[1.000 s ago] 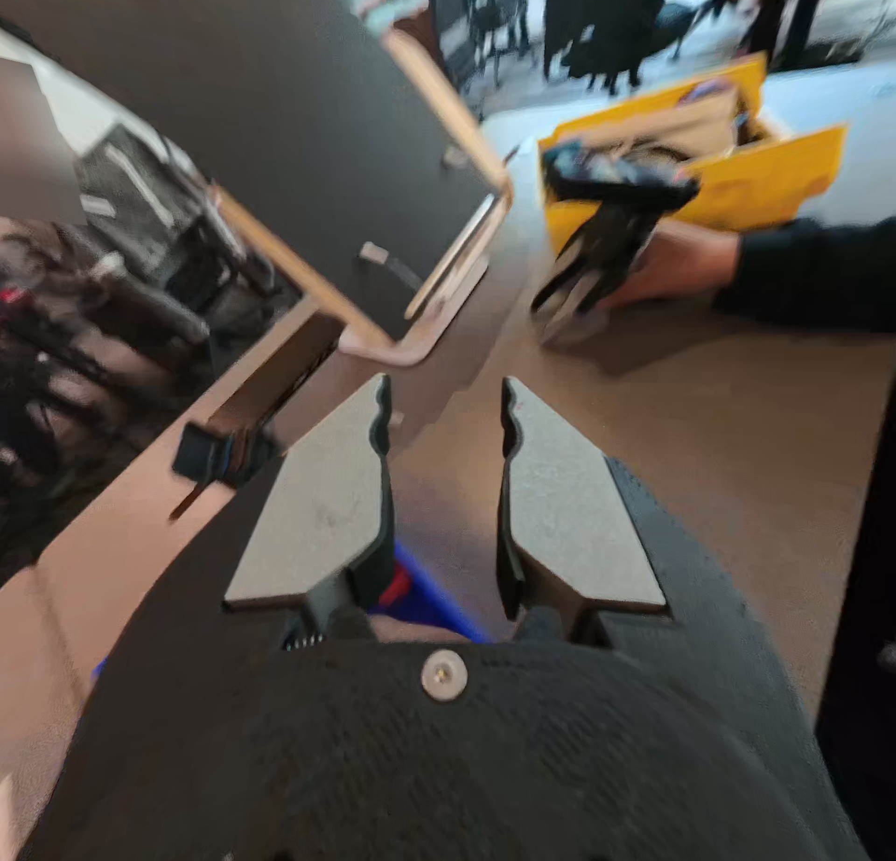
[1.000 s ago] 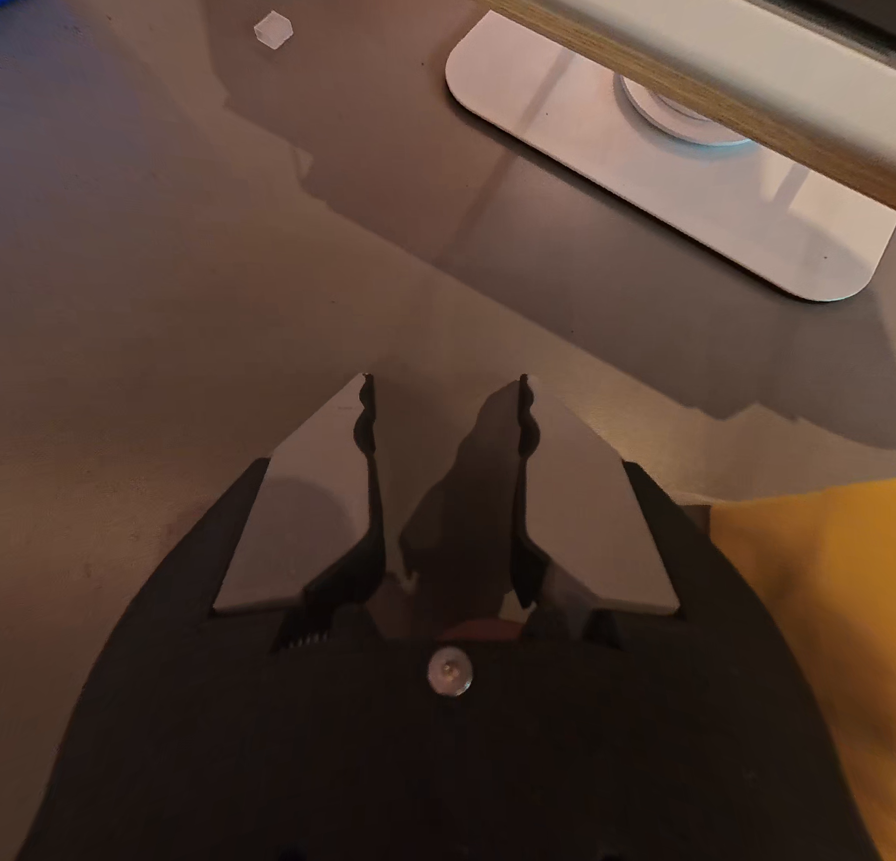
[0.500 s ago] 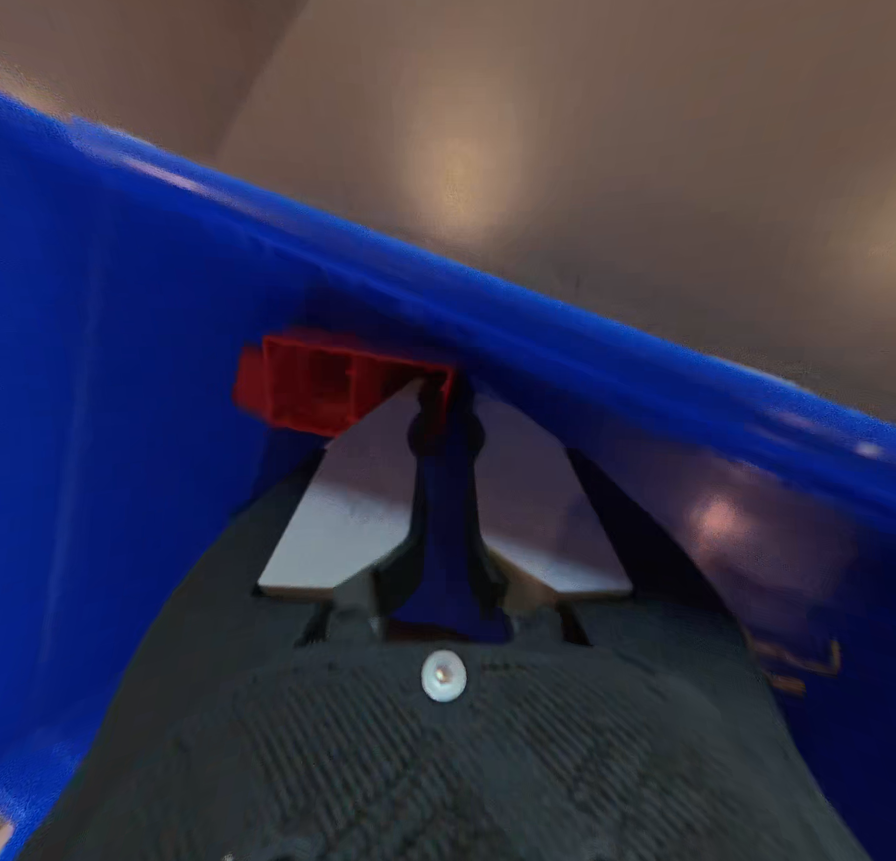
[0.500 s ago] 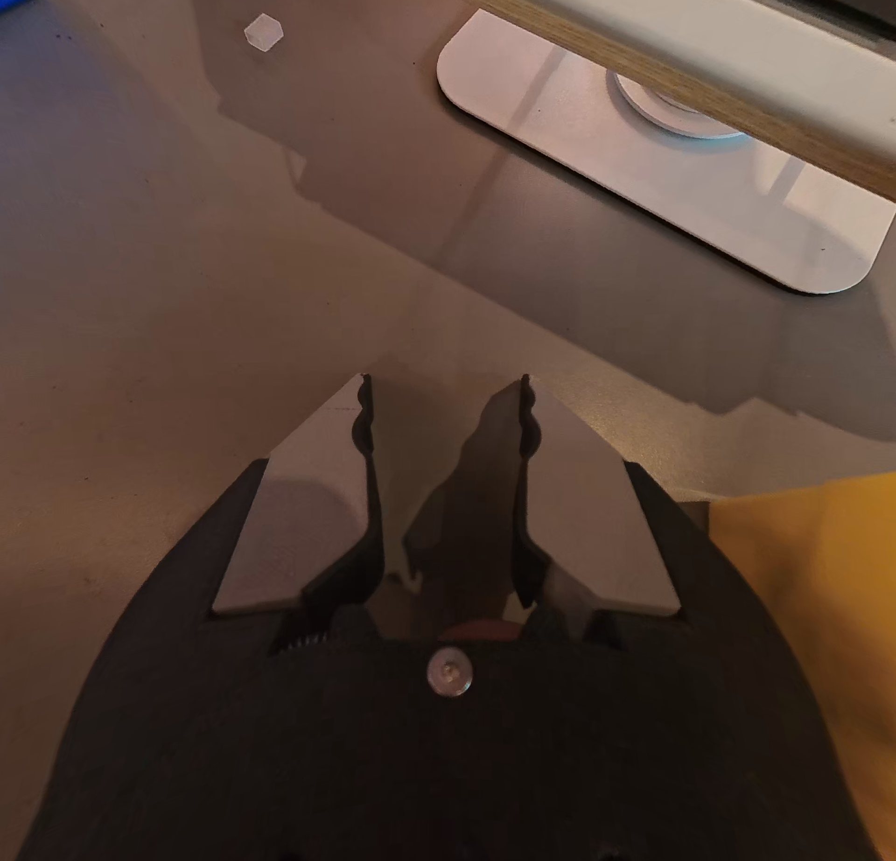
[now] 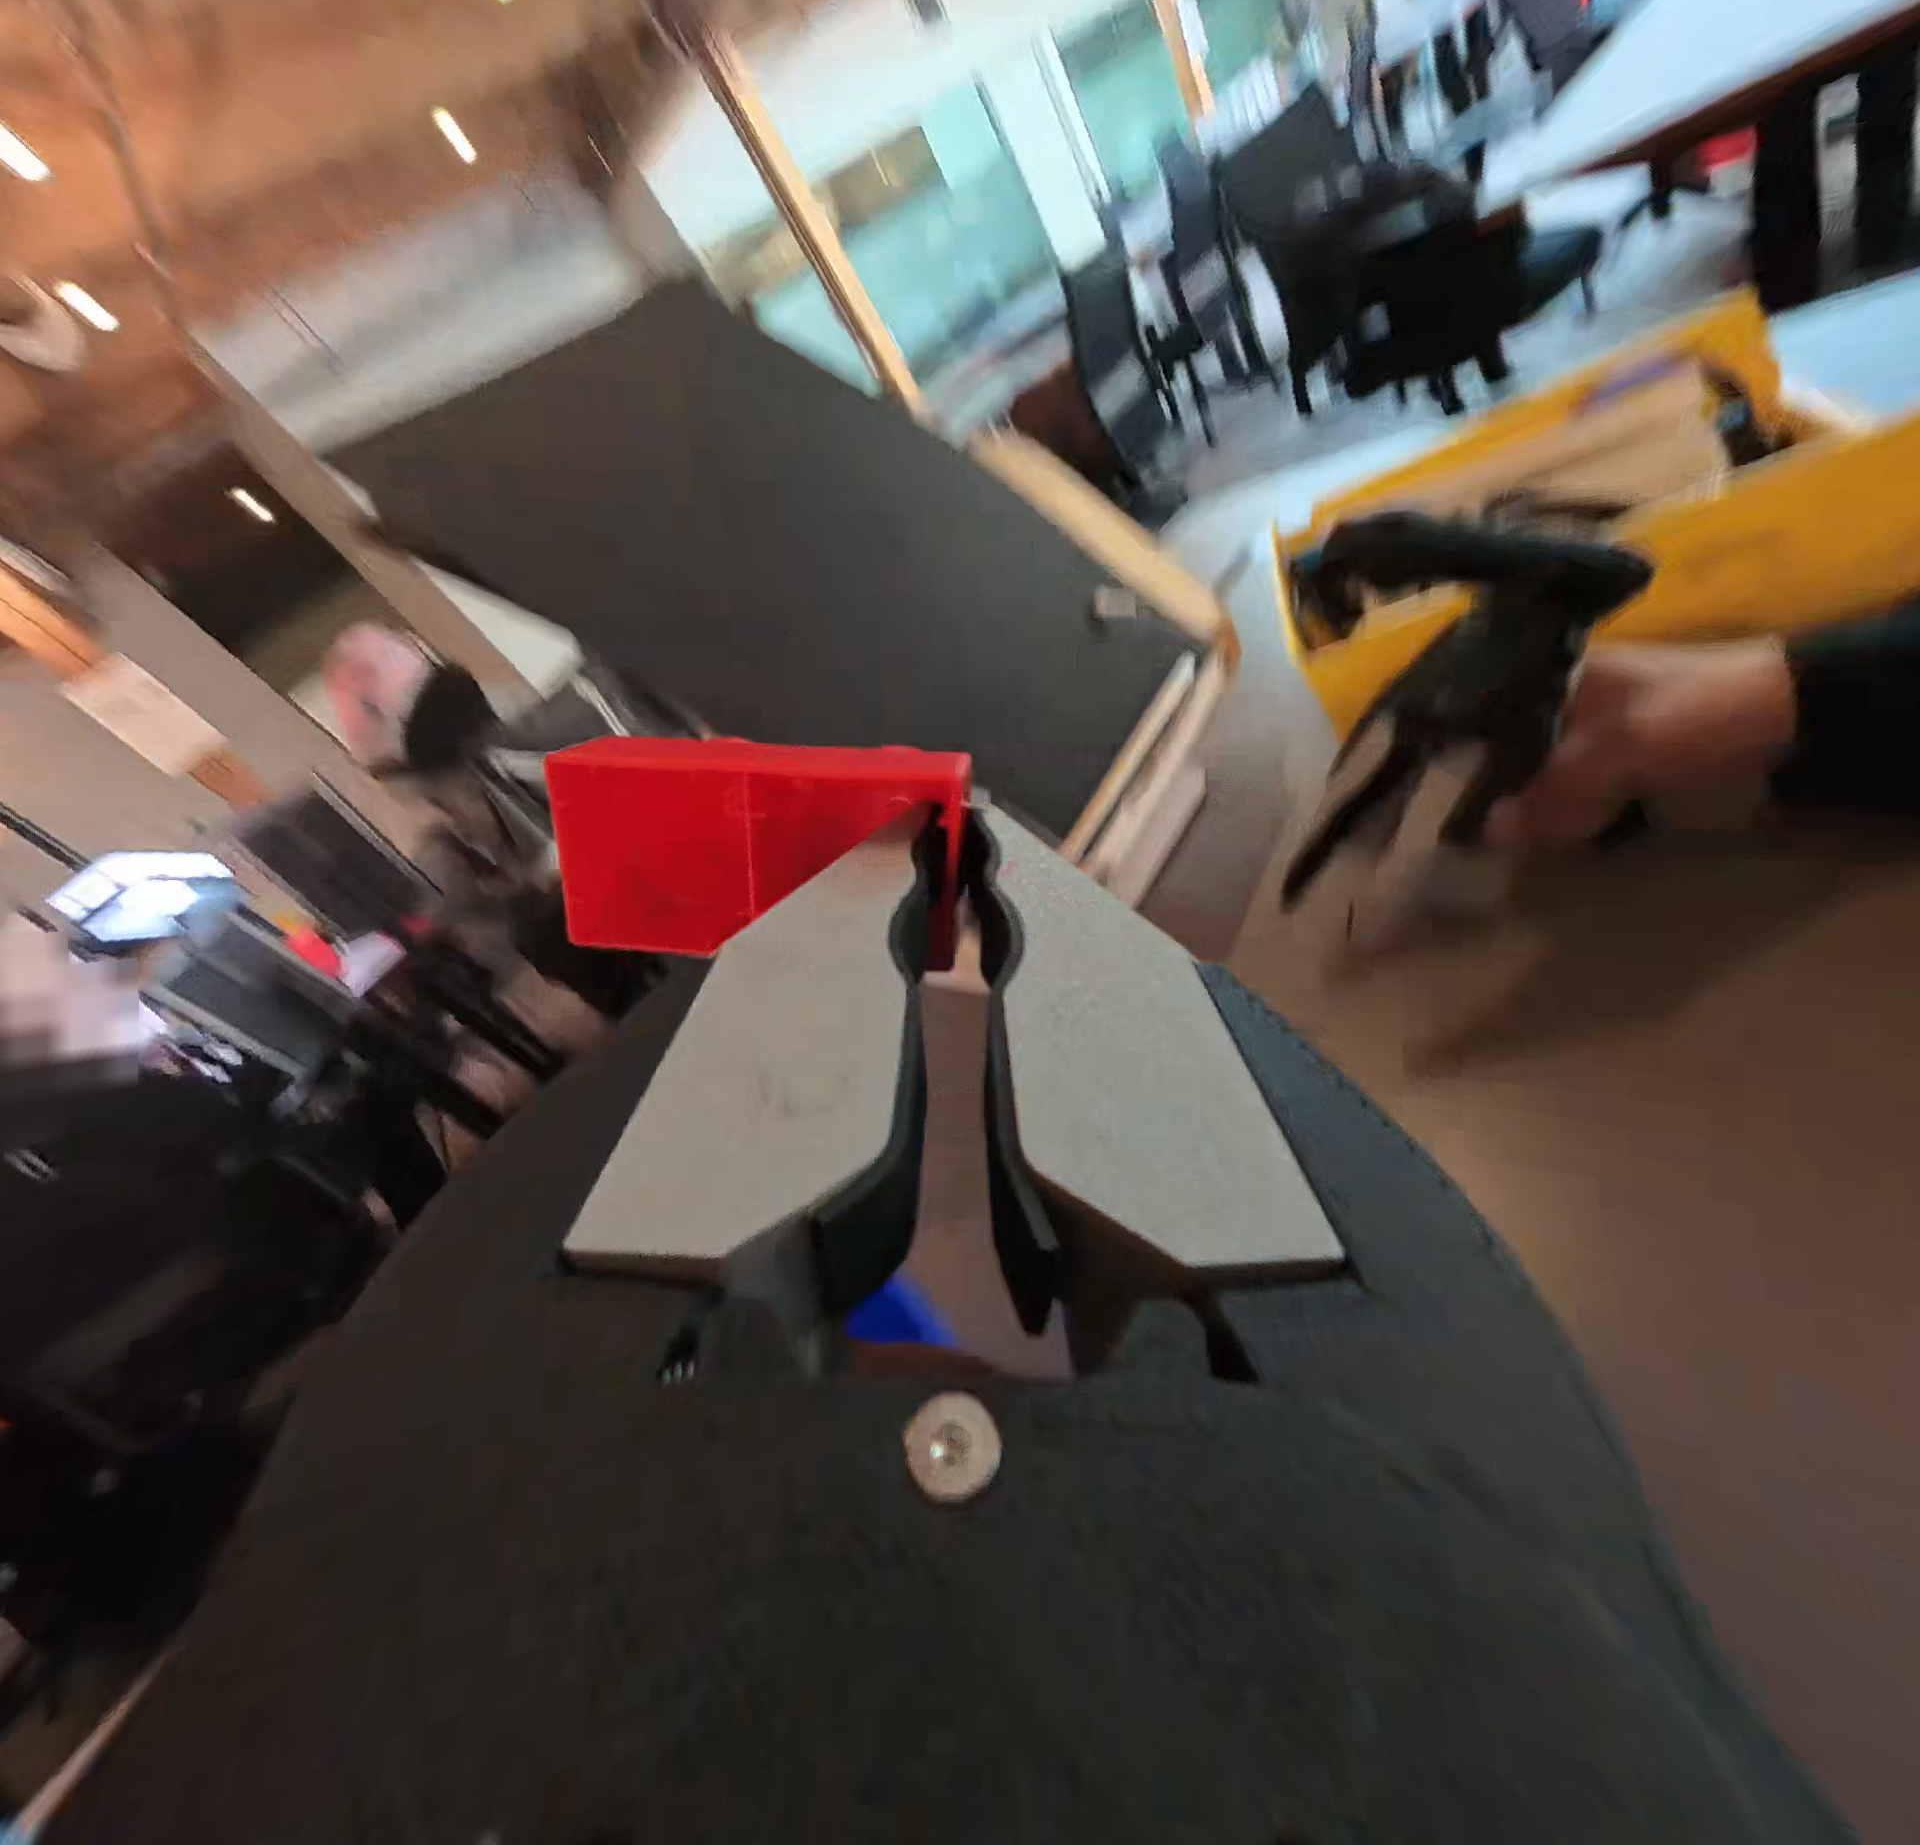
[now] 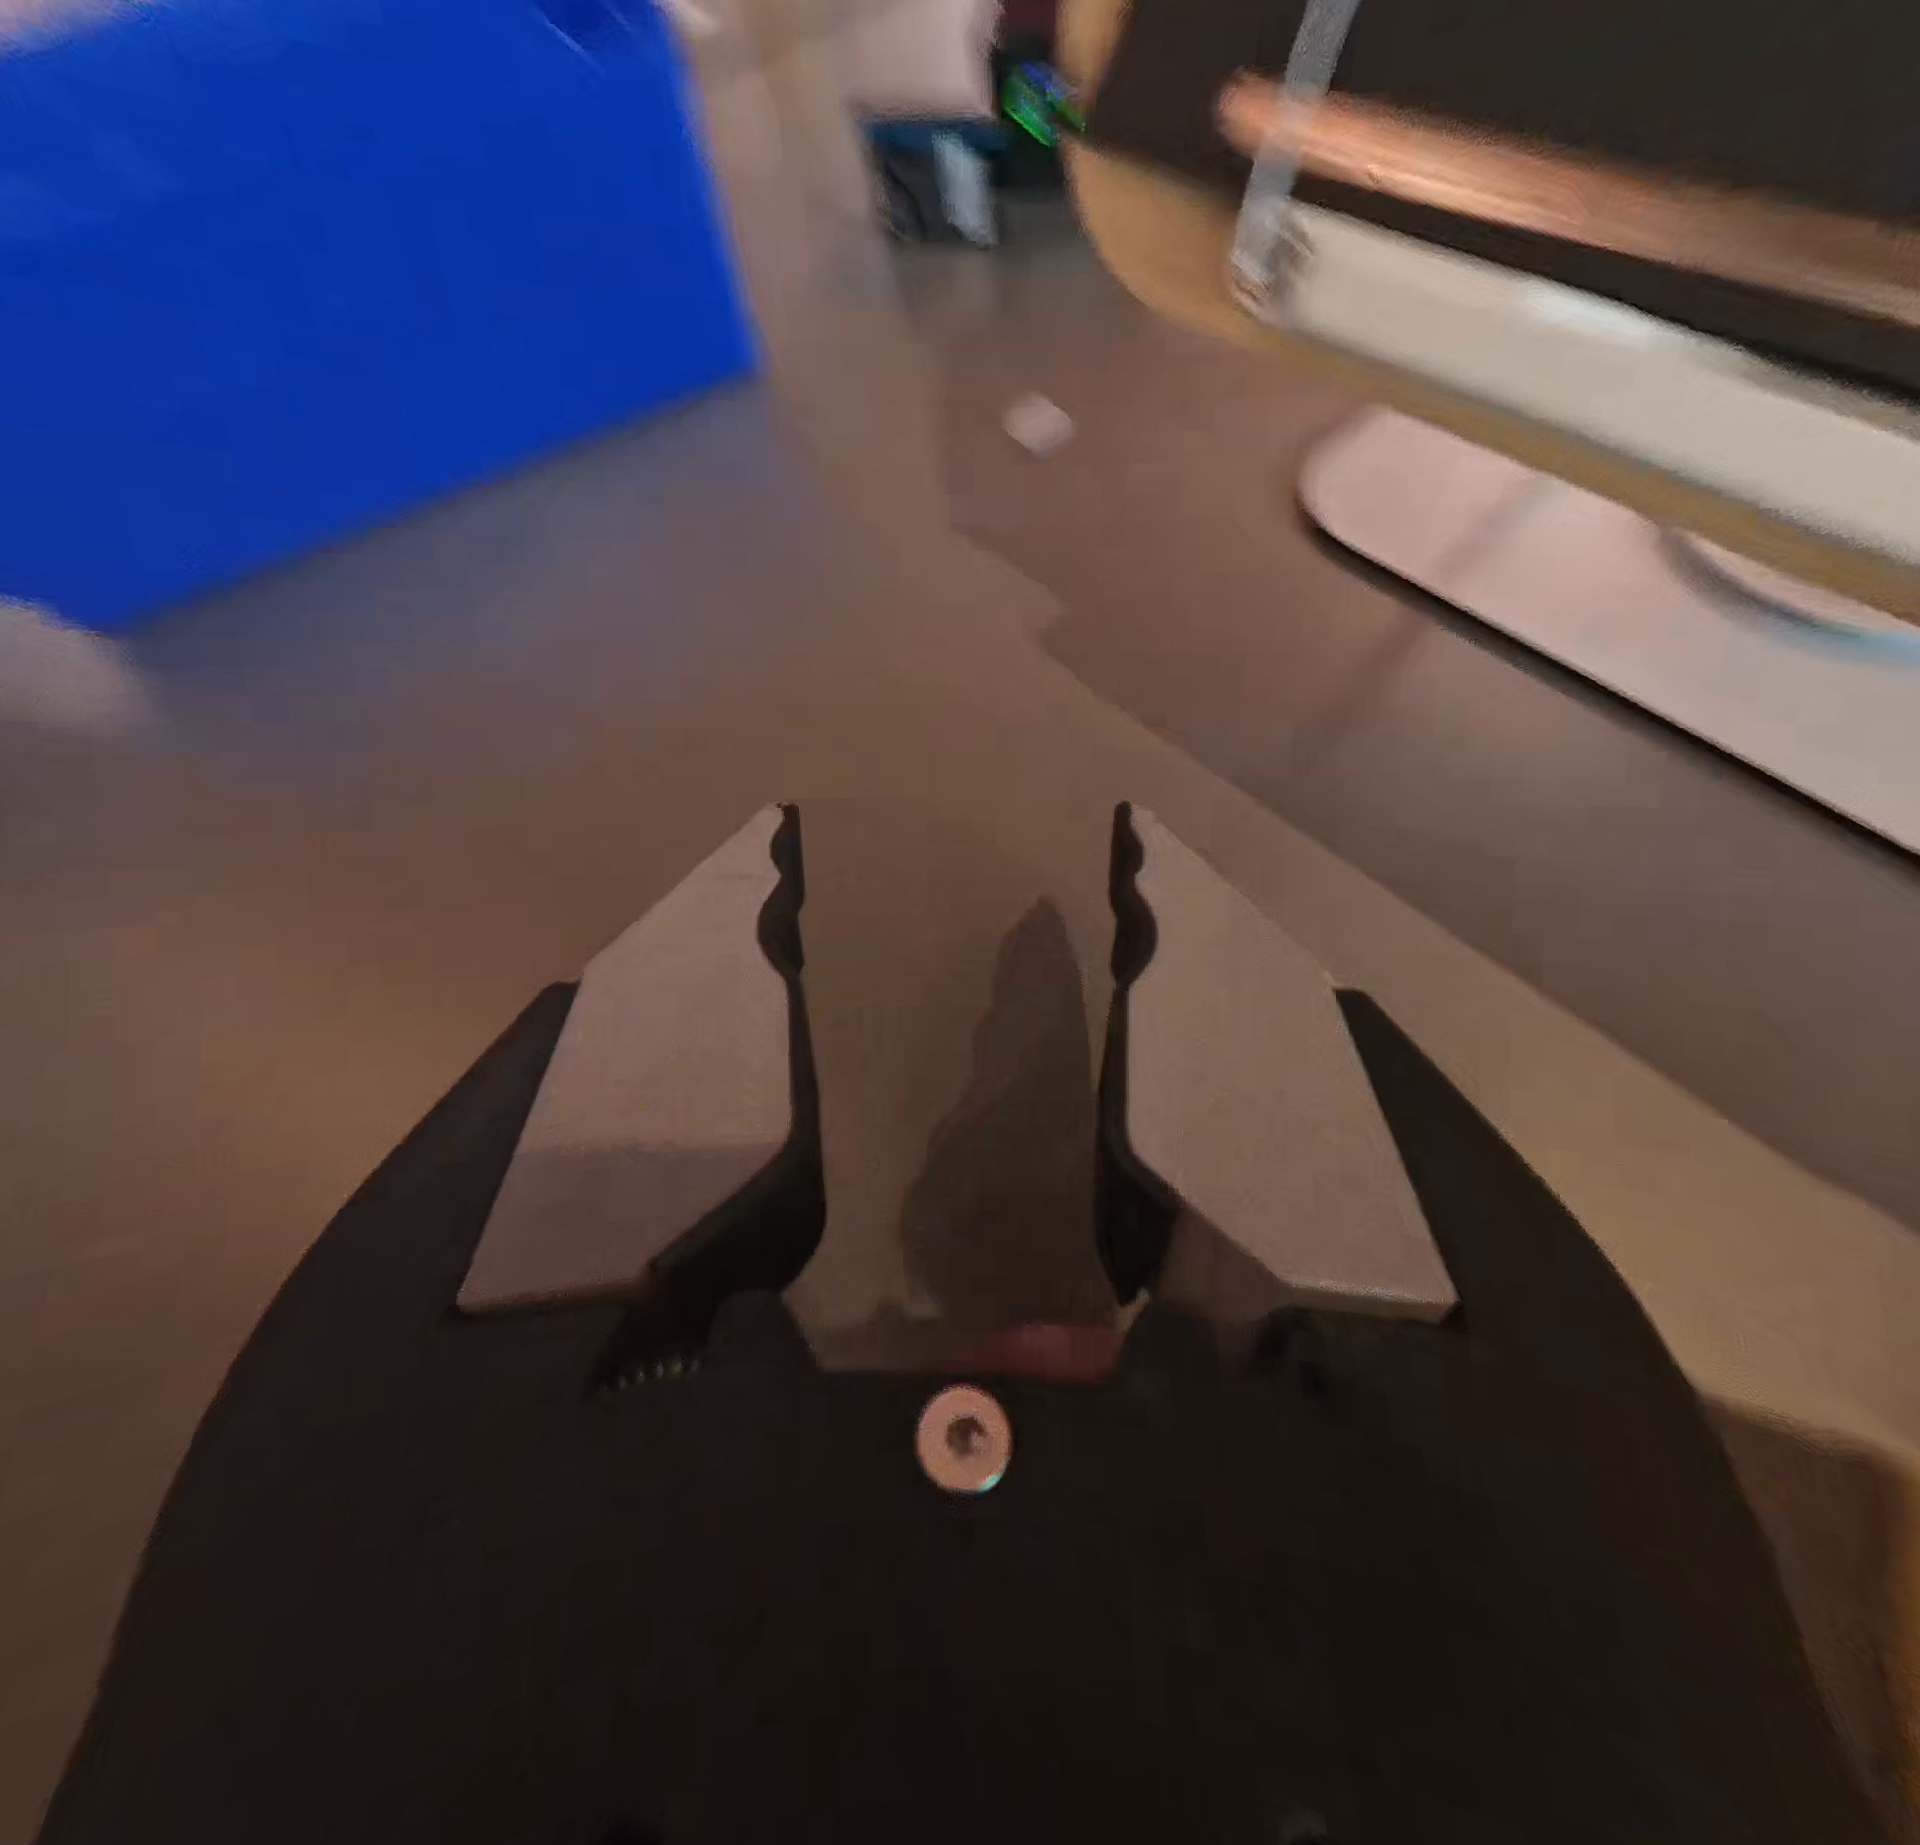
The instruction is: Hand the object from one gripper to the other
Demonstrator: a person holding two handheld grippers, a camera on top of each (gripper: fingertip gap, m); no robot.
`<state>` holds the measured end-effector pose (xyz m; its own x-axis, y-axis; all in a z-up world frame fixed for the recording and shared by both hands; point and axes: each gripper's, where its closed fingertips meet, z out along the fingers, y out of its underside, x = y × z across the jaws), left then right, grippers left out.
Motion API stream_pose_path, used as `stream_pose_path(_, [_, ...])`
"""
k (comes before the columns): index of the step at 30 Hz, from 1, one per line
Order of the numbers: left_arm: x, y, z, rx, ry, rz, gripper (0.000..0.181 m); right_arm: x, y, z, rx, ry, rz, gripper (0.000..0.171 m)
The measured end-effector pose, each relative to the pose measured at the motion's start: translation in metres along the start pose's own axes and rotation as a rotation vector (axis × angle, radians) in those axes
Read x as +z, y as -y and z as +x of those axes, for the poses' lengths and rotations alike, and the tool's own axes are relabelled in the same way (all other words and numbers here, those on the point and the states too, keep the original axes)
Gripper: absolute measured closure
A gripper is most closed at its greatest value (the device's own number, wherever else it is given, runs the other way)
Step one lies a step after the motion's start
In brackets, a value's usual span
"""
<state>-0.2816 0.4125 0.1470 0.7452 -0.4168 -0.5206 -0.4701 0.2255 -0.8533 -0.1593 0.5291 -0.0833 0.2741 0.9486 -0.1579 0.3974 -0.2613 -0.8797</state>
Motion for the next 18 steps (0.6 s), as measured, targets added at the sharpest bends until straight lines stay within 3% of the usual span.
stream_pose_path(2, [0.005, 0.029, 0.032, 0.035, 0.118, 0.165, 0.180, -0.012, 0.029, -0.042, 0.037, 0.262, 0.130, 0.111])
stream_pose_path(5, [0.030, 0.015, 0.082, 0.195, 0.244, 0.243, 0.180, -0.046, 0.069, -0.082, 0.097, 0.562, 0.283, 0.101])
stream_pose_path(8, [0.065, -0.018, 0.128, 0.300, 0.207, 0.254, 0.180, -0.069, 0.086, -0.100, 0.133, 0.722, 0.346, 0.095])
stream_pose_path(11, [0.091, -0.029, 0.156, 0.312, 0.142, 0.290, 0.181, -0.071, 0.075, -0.111, 0.119, 0.788, 0.306, 0.088])
stream_pose_path(13, [0.106, -0.033, 0.180, 0.307, 0.036, 0.313, 0.181, -0.078, 0.070, -0.116, 0.108, 0.838, 0.335, 0.095])
stream_pose_path(15, [0.122, -0.043, 0.197, 0.332, -0.026, 0.303, 0.181, -0.085, 0.066, -0.117, 0.108, 0.887, 0.348, 0.123])
stream_pose_path(18, [0.141, -0.055, 0.202, 0.285, -0.045, 0.236, 0.179, -0.074, 0.056, -0.093, 0.078, 0.751, 0.287, 0.136])
